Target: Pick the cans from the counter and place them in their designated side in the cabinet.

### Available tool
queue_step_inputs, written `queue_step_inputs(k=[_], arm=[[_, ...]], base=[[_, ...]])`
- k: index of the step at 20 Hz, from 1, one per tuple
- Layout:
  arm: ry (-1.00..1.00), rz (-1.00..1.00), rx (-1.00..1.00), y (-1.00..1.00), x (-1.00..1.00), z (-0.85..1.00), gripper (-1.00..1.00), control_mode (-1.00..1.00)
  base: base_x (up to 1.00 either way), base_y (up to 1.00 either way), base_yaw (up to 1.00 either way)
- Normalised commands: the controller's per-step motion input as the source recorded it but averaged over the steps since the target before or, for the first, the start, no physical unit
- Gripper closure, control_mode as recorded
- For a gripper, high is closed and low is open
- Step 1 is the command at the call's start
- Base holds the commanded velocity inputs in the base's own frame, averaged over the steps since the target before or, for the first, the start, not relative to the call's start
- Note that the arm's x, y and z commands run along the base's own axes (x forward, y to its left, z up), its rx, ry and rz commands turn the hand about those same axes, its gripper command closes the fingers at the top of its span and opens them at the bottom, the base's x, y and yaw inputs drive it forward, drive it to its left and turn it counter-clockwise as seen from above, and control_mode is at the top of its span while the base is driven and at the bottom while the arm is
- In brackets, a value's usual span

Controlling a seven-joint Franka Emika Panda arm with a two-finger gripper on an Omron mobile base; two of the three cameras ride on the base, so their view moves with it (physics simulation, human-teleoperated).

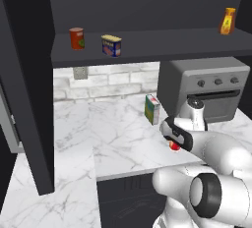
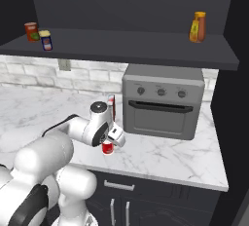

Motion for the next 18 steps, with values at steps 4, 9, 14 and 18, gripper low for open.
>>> queue_step_inputs(k=[4,9,14,18], arm=[[0.02,0.00,0.00,0.00,0.10,-0.18,-1.00,-1.00],[0.02,0.00,0.00,0.00,0.12,-0.19,1.00,-1.00],[0.01,0.00,0.00,0.00,0.11,-0.16,1.00,-1.00],[0.00,0.00,0.01,-0.03,0.02,-0.04,1.00,-1.00]], base=[[0.00,0.00,0.00],[0.00,0.00,0.00],[0.00,0.00,0.00],[0.00,0.00,0.00]])
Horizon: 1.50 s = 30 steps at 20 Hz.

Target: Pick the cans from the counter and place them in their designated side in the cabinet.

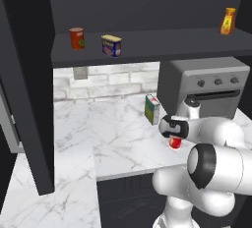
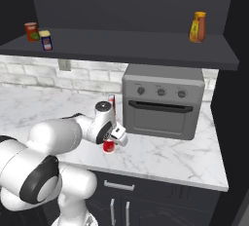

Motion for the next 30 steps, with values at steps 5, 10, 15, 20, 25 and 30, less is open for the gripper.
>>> queue_step_inputs(k=[5,10,15,20,25,30], arm=[[0.00,0.00,0.03,0.00,0.00,0.00,1.00,-1.00],[-0.01,0.00,0.04,0.00,0.00,0.02,1.00,-1.00],[-0.03,0.00,0.04,0.02,0.00,0.06,1.00,-1.00],[-0.05,0.00,0.03,0.00,-0.01,0.09,1.00,-1.00],[-0.06,0.01,0.03,0.00,-0.03,0.11,1.00,-1.00],[-0.05,0.02,0.02,0.03,-0.03,0.09,1.00,-1.00]], base=[[0.00,0.00,0.00],[0.00,0.00,0.00],[0.00,0.00,0.00],[0.00,0.00,0.00],[0.00,0.00,0.00],[0.00,0.00,0.00]])
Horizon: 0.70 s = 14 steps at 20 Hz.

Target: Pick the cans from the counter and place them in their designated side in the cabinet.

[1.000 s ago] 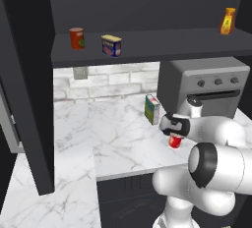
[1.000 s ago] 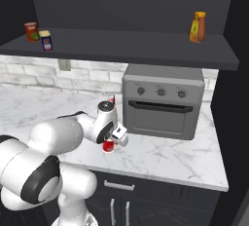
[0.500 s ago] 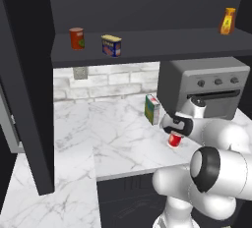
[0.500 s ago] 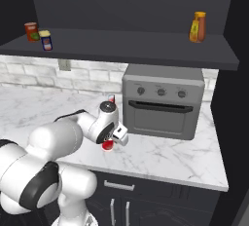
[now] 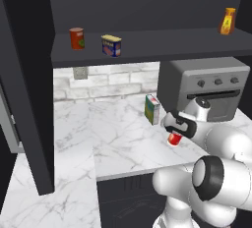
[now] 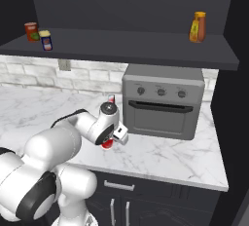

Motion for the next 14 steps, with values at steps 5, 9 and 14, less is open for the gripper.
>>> queue_step_inputs(k=[5,9,14], arm=[[-0.03,0.02,0.00,0.09,-0.04,0.06,1.00,-1.00],[-0.02,0.02,0.00,0.09,-0.02,0.08,1.00,-1.00],[-0.03,0.03,0.00,0.07,-0.06,0.12,1.00,-1.00]], base=[[0.00,0.00,0.00],[0.00,0.00,0.00],[0.00,0.00,0.00]])
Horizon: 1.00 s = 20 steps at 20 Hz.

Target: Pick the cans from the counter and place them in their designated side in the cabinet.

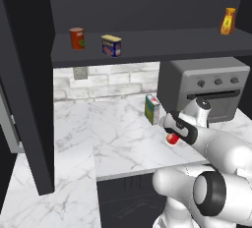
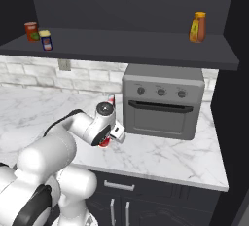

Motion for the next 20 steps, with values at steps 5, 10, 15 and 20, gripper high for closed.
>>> queue_step_inputs(k=[5,10,15,20], arm=[[0.00,0.03,0.00,0.01,-0.05,0.21,1.00,-1.00],[0.00,0.02,0.00,0.00,-0.07,0.22,1.00,-1.00],[0.00,0.02,0.00,0.00,-0.07,0.24,1.00,-1.00],[0.00,0.04,0.00,0.03,-0.07,0.24,1.00,-1.00]], base=[[0.00,0.00,0.00],[0.00,0.00,0.00],[0.00,0.00,0.00],[0.00,0.00,0.00]])
